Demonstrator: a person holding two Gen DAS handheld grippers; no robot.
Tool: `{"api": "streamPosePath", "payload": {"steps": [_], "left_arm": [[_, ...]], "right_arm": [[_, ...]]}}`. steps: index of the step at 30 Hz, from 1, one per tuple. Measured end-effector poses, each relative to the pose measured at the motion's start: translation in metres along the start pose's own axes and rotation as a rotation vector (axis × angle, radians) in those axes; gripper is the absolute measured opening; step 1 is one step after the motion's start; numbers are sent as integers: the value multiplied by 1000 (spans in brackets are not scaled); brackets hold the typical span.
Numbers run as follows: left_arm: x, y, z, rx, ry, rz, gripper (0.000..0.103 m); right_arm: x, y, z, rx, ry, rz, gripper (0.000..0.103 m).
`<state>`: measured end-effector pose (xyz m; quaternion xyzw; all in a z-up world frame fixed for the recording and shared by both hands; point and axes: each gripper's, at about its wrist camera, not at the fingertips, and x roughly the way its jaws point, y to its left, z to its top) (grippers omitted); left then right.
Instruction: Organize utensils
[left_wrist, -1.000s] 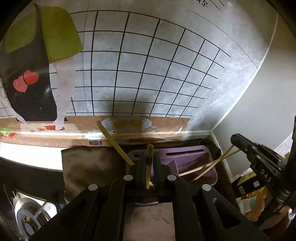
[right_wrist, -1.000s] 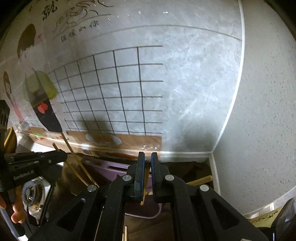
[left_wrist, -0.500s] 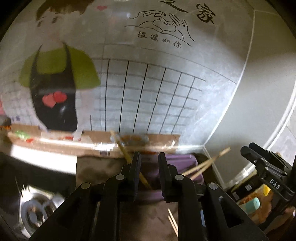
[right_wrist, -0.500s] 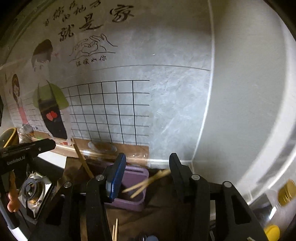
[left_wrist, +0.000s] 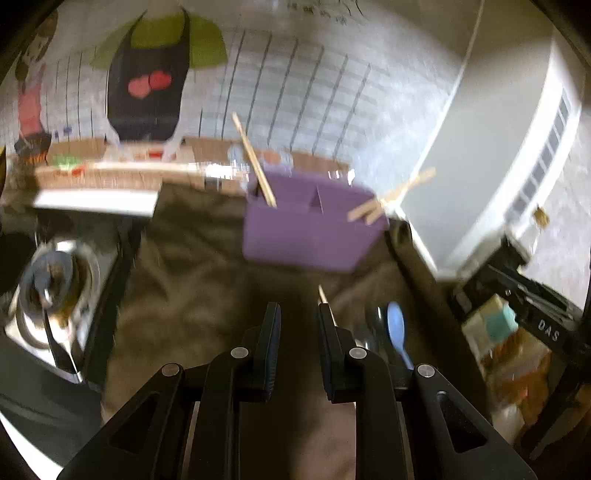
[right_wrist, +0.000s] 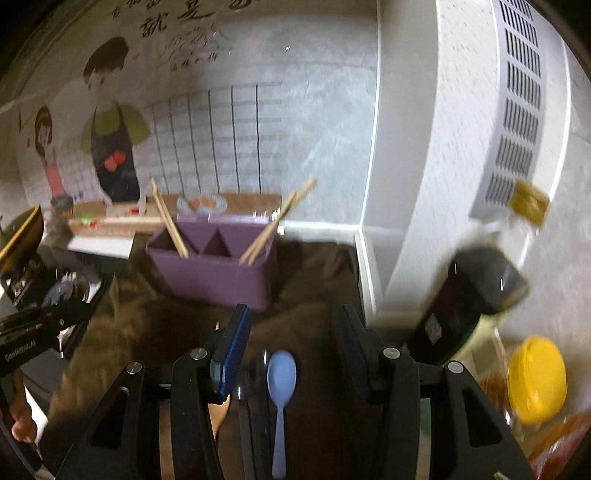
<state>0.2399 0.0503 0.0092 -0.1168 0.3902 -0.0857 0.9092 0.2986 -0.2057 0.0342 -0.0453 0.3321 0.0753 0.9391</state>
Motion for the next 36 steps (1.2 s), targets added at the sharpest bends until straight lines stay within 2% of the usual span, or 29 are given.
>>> {"api": "streamPosePath", "payload": {"steps": [7, 10, 13, 15, 17, 20, 24, 32, 36], "left_arm": [[-13, -5, -57, 9, 20, 57, 21], [-15, -2, -74, 7, 40, 75, 21], [-16, 4, -92, -18, 69, 84, 21], [-17, 7, -99, -32, 80, 85, 21], [-19, 9, -104, -39, 86, 78, 21], [-23, 11, -110, -38, 85, 72, 21], [-24, 17, -113, -65, 83, 85, 21], [-22, 26, -116, -91, 102, 85, 21], [-21, 27, -115, -85, 104, 80, 21]], "right_arm": [[-5, 5, -54, 9, 88, 42, 49], [-2, 8, -83, 11, 138, 124, 49], [2, 18, -105, -13, 180, 169, 38], [9, 29, -121, -52, 231, 198, 25], [15, 39, -134, -65, 276, 231, 18], [19, 51, -151, -80, 318, 294, 18], [16, 65, -164, -130, 330, 296, 16], [21, 63, -164, -101, 335, 292, 14], [17, 65, -166, -99, 346, 334, 12]]}}
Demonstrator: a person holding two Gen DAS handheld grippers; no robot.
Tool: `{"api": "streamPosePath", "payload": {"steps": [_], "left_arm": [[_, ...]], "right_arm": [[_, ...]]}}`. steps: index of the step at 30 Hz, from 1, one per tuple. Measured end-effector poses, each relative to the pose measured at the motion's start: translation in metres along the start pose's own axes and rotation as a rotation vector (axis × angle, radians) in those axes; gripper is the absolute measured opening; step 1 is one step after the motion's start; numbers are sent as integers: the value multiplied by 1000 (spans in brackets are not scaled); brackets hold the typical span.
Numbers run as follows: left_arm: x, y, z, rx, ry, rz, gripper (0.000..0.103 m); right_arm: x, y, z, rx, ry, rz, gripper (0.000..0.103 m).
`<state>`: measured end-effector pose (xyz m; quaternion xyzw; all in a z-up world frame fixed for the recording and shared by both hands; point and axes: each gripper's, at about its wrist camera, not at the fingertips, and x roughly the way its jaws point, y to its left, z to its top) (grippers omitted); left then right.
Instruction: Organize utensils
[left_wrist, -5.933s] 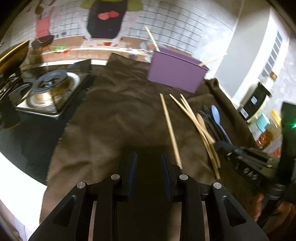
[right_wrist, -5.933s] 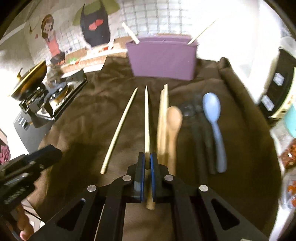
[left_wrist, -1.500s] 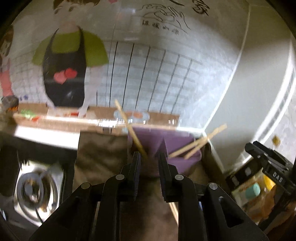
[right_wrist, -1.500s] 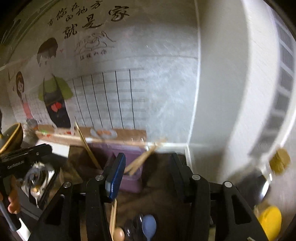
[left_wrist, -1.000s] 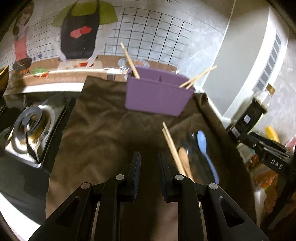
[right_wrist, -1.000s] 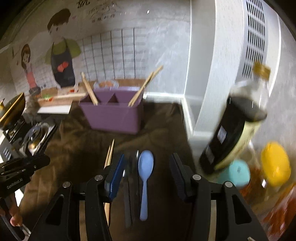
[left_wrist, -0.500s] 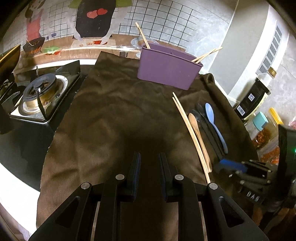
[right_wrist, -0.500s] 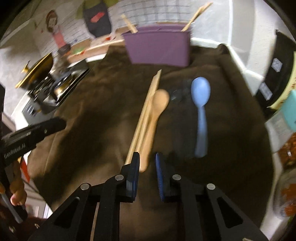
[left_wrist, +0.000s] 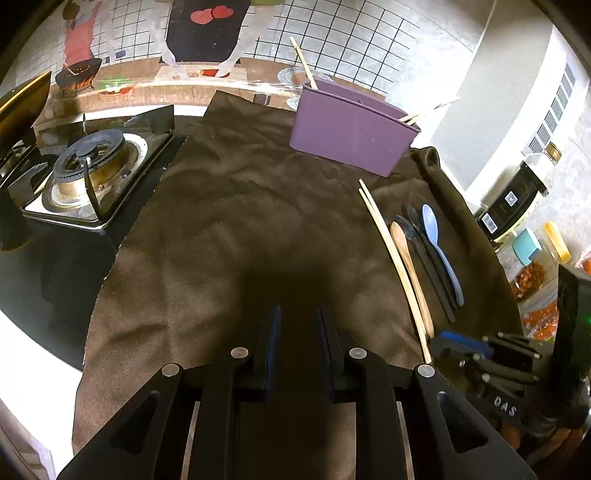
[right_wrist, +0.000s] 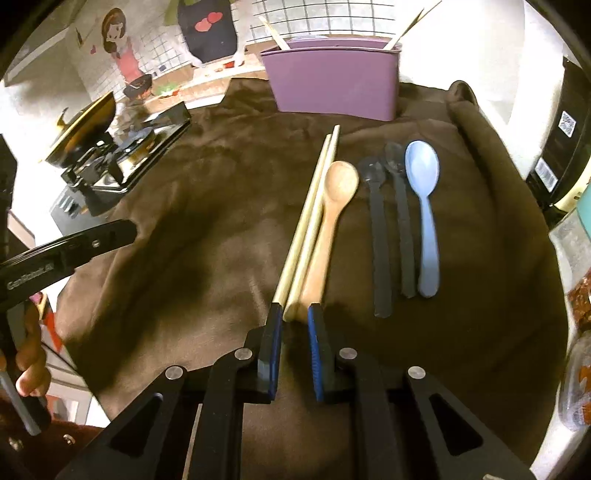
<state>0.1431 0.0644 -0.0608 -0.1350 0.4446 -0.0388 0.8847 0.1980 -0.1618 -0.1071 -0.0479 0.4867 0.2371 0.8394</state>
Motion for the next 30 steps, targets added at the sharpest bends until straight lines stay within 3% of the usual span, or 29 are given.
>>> {"api": "streamPosePath", "payload": {"steps": [2, 16, 25, 30], "left_arm": [[0, 1, 0, -4, 2, 1, 21], [1, 12, 0, -24, 11, -18, 21], [29, -73, -29, 173, 45, -141, 21], [45, -106, -45, 229, 38, -133, 21]], "right_arm": [[3, 2, -3, 4, 20, 34, 11], [2, -6, -11, 74, 13, 4, 10], [-37, -44, -18, 165, -88, -200, 11], [-54, -68, -24, 238, -141, -267, 11]]}}
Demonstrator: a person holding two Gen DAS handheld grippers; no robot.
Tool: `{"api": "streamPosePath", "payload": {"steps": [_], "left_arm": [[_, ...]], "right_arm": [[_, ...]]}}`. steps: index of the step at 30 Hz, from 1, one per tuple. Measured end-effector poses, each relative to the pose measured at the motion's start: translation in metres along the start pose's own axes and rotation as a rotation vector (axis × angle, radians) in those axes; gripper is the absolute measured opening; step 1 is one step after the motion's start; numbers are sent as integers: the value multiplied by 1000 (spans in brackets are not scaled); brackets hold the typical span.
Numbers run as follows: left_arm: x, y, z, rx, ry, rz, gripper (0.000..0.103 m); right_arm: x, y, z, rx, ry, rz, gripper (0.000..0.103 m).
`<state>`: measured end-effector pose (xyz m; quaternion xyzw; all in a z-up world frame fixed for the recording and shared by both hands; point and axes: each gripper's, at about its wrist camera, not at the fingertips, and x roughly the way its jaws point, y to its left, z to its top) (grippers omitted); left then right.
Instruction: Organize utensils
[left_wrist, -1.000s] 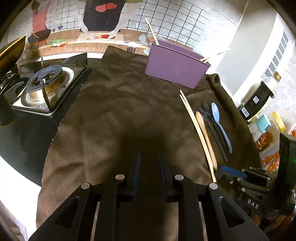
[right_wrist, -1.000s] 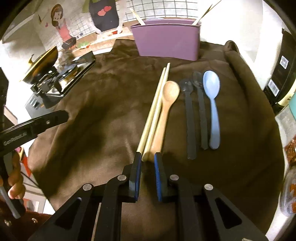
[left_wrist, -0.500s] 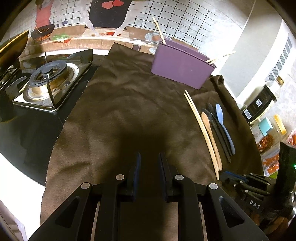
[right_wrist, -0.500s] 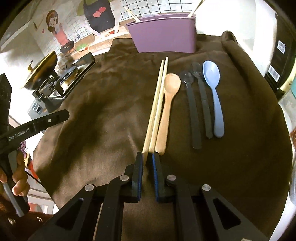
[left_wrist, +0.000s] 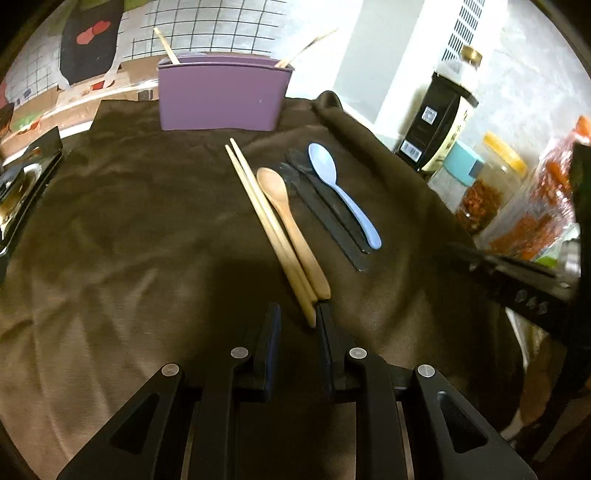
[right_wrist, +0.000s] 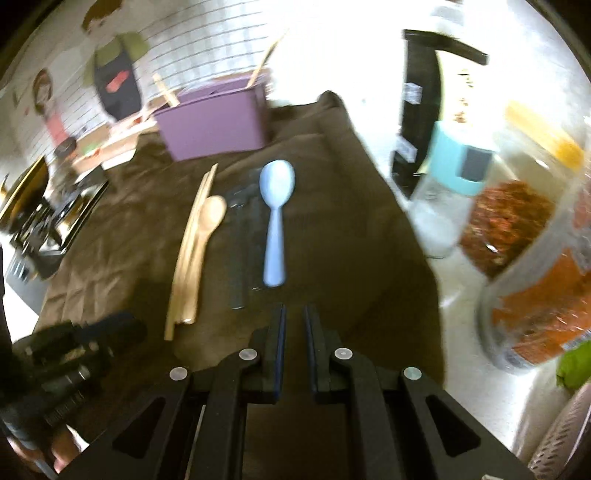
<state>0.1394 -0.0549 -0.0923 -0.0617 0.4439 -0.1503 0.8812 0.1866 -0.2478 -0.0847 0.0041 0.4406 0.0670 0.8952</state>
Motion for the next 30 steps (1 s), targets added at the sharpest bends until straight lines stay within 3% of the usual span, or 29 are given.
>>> {"api": "streamPosePath", "payload": {"steps": [6, 16, 22, 25, 30], "left_arm": [[18, -15, 3, 21, 18, 69, 21], [17, -15, -1, 75, 29, 88, 20], [8, 13, -1, 2, 23, 90, 12], [1, 37, 1, -50, 7, 130, 12], [-8, 72, 1, -124, -13, 178, 12]], "right_arm": [[-9, -13, -2, 40, -32, -11, 11], [-11, -11, -3, 27, -37, -4, 11], [-6, 7, -5, -25, -21, 31, 11], [-1, 19, -8, -49, -2, 78, 11], [12, 48, -12, -71, 66, 262, 11]]}}
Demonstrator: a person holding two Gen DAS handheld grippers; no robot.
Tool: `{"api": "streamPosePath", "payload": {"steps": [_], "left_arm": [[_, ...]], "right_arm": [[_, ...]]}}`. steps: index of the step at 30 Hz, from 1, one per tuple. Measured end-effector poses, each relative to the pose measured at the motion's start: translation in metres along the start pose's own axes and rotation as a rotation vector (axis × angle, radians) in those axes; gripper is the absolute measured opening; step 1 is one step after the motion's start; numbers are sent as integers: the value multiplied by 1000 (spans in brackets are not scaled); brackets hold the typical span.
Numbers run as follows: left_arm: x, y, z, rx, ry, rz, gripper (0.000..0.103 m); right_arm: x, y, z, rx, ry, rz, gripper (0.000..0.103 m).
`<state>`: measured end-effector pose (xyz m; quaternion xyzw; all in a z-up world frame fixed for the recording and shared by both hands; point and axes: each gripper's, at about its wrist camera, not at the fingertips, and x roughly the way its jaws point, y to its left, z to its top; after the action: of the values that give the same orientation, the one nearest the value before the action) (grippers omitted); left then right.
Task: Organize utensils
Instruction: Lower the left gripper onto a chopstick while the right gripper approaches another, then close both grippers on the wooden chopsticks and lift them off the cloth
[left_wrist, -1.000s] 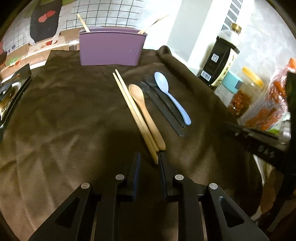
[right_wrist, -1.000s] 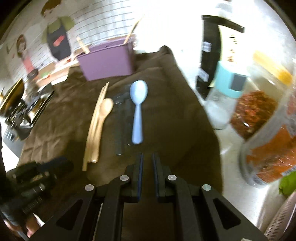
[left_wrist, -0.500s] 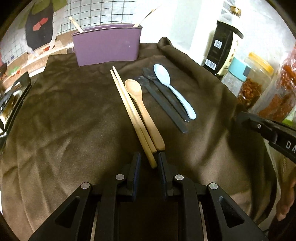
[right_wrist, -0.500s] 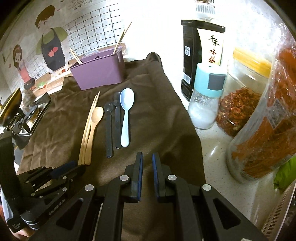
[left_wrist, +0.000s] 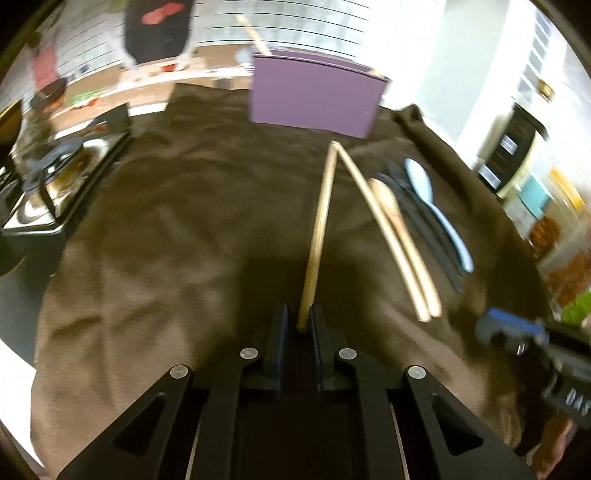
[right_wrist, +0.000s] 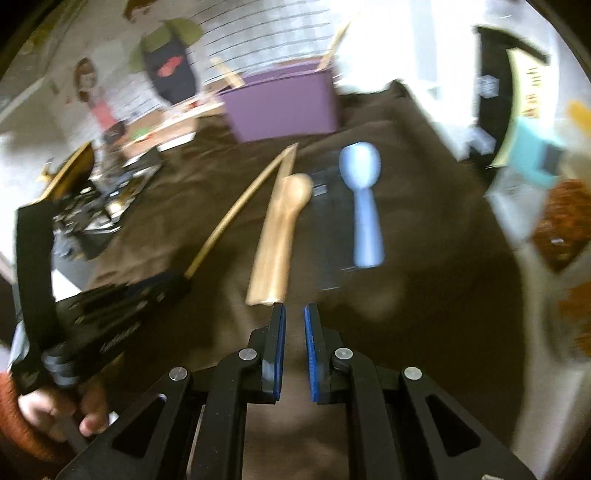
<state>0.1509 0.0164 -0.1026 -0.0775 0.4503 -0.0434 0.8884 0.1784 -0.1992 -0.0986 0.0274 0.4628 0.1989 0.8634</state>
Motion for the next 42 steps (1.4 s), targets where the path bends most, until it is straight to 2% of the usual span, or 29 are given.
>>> {"api": "streamPosePath", "payload": {"steps": [2, 4, 8, 13, 21, 24, 28, 32, 37, 38, 40, 42], "left_arm": [[-3, 9, 0, -10, -11, 12, 12], [-4, 16, 0, -13, -14, 13, 12], [-6, 24, -2, -11, -6, -18, 12], [-11, 28, -4, 5, -4, -92, 13], [-13, 18, -6, 57, -8, -119, 14], [-11, 14, -4, 72, -11, -108, 16], [-6, 9, -1, 82, -12, -94, 20], [4, -1, 2, 112, -8, -26, 20], [12, -4, 5, 77, -1, 27, 20], [13, -4, 6, 71, -5, 33, 18], [11, -4, 7, 60, -18, 35, 9], [5, -4, 10, 63, -37, 28, 9]], "right_arm": [[10, 12, 0, -8, 26, 44, 11], [18, 21, 1, -22, 34, 50, 11], [37, 32, 7, -33, 63, 22, 11], [48, 34, 11, -44, 64, -69, 11], [59, 36, 21, -56, 56, -112, 11], [57, 38, 22, -74, 48, -133, 8], [36, 36, 24, -74, -8, -134, 8], [12, 31, 29, -64, -67, -140, 8], [-5, 24, 31, -59, -108, -159, 7], [-7, 22, 31, -61, -113, -168, 7], [-10, 20, 31, -57, -116, -171, 7], [-13, 18, 31, -54, -121, -170, 7]]}}
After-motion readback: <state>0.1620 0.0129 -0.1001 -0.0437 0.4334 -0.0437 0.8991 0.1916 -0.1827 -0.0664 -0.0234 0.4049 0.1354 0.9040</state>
